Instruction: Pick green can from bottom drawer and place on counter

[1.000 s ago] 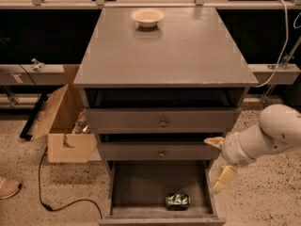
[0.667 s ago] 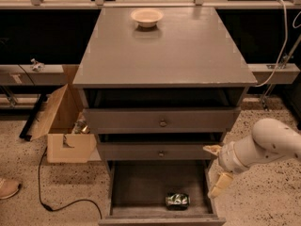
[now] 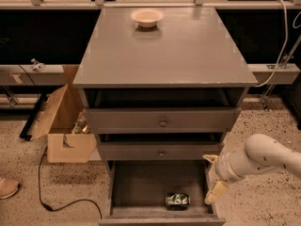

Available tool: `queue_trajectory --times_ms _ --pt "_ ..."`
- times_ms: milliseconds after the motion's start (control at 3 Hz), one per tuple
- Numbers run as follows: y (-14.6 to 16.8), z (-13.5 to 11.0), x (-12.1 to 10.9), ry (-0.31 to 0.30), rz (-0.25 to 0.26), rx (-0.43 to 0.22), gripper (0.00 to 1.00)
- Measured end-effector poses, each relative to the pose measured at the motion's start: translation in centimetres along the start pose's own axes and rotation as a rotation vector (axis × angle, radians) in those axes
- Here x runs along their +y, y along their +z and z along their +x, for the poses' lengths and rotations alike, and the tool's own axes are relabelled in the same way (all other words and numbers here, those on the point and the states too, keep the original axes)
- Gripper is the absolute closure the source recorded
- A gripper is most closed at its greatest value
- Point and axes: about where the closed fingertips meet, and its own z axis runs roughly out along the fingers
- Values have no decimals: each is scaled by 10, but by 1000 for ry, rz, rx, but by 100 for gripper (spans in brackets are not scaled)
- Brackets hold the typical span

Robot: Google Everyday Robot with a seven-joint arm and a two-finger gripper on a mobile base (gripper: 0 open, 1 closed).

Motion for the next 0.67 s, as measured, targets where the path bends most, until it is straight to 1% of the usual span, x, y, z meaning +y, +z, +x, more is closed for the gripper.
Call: queue_trajectory --times_ms 333,667 --pt "24 17 -11 -1 26 -10 0" --pt "83 56 -35 7 37 -35 0"
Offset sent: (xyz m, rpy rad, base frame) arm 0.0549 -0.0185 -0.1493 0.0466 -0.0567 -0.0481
